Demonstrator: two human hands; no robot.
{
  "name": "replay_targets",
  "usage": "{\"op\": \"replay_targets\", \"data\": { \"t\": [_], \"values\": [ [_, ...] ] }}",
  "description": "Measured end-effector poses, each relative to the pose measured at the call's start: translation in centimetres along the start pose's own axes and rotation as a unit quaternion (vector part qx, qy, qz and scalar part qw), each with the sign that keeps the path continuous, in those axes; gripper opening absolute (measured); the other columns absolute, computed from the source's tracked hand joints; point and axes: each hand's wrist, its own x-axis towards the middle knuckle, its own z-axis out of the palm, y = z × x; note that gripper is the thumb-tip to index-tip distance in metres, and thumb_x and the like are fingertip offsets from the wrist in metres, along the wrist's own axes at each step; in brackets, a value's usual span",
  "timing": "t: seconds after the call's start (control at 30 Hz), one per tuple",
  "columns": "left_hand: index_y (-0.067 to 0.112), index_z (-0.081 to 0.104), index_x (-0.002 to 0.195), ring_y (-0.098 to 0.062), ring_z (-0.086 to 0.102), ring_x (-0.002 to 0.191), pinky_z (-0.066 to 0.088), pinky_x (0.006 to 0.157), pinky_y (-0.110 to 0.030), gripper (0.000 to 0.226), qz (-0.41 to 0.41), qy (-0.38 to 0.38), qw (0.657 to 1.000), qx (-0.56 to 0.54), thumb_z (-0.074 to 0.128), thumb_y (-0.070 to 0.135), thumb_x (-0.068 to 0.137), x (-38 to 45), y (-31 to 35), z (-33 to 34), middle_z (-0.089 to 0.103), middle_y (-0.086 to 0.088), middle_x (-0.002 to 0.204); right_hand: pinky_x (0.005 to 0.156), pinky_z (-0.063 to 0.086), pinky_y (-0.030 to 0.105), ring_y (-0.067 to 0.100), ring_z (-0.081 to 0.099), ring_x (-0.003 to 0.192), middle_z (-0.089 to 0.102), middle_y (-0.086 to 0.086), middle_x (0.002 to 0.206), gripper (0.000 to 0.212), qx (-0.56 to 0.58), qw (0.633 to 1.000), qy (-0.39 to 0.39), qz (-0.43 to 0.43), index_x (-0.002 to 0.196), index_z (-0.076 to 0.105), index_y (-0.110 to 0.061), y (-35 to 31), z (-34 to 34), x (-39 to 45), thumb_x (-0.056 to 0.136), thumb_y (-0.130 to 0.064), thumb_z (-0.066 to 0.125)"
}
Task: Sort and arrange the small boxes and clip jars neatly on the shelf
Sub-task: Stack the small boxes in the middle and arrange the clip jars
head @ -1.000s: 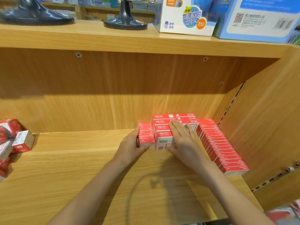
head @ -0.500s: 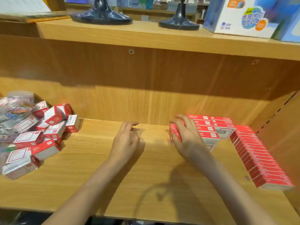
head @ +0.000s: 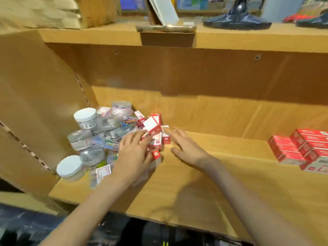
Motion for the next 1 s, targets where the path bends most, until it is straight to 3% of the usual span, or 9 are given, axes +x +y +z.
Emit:
{"op": "replay_targets", "data": {
  "t": [0.13, 0.23, 0.4, 0.47, 0.57, 0.67, 0.8, 0.87, 1.0],
  "values": [
    [0.013, 0.068, 0.104, -0.027, 0.059, 0.11, 0.048, 0.085, -0.046, 0.047, 0.053, -0.05, 0.997, 0.035, 0.038, 0.036, 0.076, -0.6, -1.8, 0.1, 0.067, -0.005, 0.11, 0.109, 0.025, 0.03, 0.026, 0.031, 0.133, 0.034, 0.012, 0.145, 0.065, -0.044, 0.998, 0.017, 0.049, 0.144, 0.025, -0.026, -0.3, 1.4, 1.7, 0.086, -0.024, 0.053],
    [0.013, 0.069, 0.101, -0.026, 0.063, 0.102, 0.05, 0.081, -0.042, 0.046, 0.064, -0.065, 0.995, 0.028, 0.038, 0.034, 0.075, -0.6, -1.8, 0.1, 0.068, -0.005, 0.106, 0.088, 0.037, 0.029, 0.024, 0.051, 0.11, 0.058, 0.007, 0.118, 0.052, -0.03, 0.991, 0.092, 0.091, 0.13, 0.043, -0.023, -0.6, 1.3, 0.8, 0.082, -0.03, 0.061],
    [0.009, 0.064, 0.108, -0.031, 0.062, 0.097, 0.051, 0.081, -0.041, 0.047, 0.078, -0.069, 0.994, -0.044, 0.038, 0.031, 0.076, -0.5, -2.3, 0.6, 0.064, -0.012, 0.11, 0.062, 0.034, 0.032, 0.021, 0.048, 0.071, 0.055, -0.001, 0.078, 0.022, -0.043, 0.977, 0.17, 0.12, 0.097, 0.046, -0.016, -0.2, 0.6, 0.1, 0.082, -0.013, 0.06],
    [0.006, 0.059, 0.118, -0.032, 0.059, 0.104, 0.049, 0.086, -0.04, 0.049, 0.076, -0.053, 0.992, -0.081, 0.037, 0.029, 0.079, -0.3, -2.1, 0.5, 0.059, -0.014, 0.118, 0.056, 0.036, 0.029, 0.017, 0.049, 0.059, 0.055, -0.002, 0.07, 0.022, 0.062, 0.968, 0.176, 0.17, 0.086, 0.045, -0.018, 0.4, 0.0, 0.1, 0.08, -0.008, 0.063],
    [0.01, 0.031, 0.141, -0.026, 0.032, 0.133, 0.029, 0.105, -0.029, 0.053, 0.075, -0.033, 0.989, -0.124, 0.042, 0.021, 0.09, 0.4, -1.2, 0.6, 0.029, -0.014, 0.146, 0.047, 0.04, 0.02, 0.011, 0.053, 0.046, 0.058, 0.007, 0.066, 0.017, 0.329, 0.892, 0.202, 0.235, 0.083, 0.051, -0.013, 1.3, -1.4, -0.5, 0.082, -0.003, 0.064],
    [0.012, 0.016, 0.145, -0.025, 0.008, 0.141, 0.01, 0.11, -0.024, 0.06, 0.057, -0.047, 0.989, -0.129, 0.045, 0.018, 0.092, 1.4, -0.1, 1.1, 0.003, -0.015, 0.153, 0.059, 0.044, 0.02, 0.014, 0.055, 0.054, 0.062, 0.009, 0.078, 0.009, 0.255, 0.916, 0.179, 0.252, 0.081, 0.058, -0.013, 3.0, -2.6, -1.7, 0.082, -0.01, 0.066],
    [0.002, 0.023, 0.142, -0.04, 0.011, 0.138, 0.009, 0.113, -0.036, 0.059, 0.014, -0.047, 0.993, -0.105, 0.038, 0.025, 0.09, 3.0, 1.1, 1.7, 0.009, -0.032, 0.147, 0.066, 0.034, 0.022, 0.012, 0.049, 0.078, 0.05, -0.002, 0.091, 0.03, 0.037, 0.971, 0.12, 0.201, 0.1, 0.059, -0.019, 3.5, -3.6, -2.5, 0.074, -0.024, 0.075],
    [0.006, 0.02, 0.143, -0.037, 0.014, 0.136, 0.01, 0.112, -0.035, 0.058, -0.012, -0.064, 0.995, -0.079, 0.043, 0.025, 0.092, 3.7, 1.1, 2.2, 0.008, -0.028, 0.148, 0.066, 0.027, 0.02, 0.011, 0.043, 0.083, 0.043, -0.008, 0.09, 0.04, -0.018, 0.983, 0.095, 0.159, 0.108, 0.055, -0.02, 3.4, -3.1, -2.7, 0.073, -0.023, 0.075],
    [0.009, 0.041, 0.126, -0.033, 0.034, 0.122, 0.025, 0.103, -0.032, 0.047, 0.0, -0.043, 0.992, -0.115, 0.059, 0.021, 0.084, 4.4, 0.7, 2.3, 0.027, -0.016, 0.139, 0.065, 0.028, 0.011, 0.011, 0.044, 0.086, 0.041, -0.009, 0.088, 0.04, -0.04, 0.982, 0.136, 0.128, 0.113, 0.059, -0.019, 3.9, -2.5, -3.1, 0.076, -0.014, 0.071]
  ]
}}
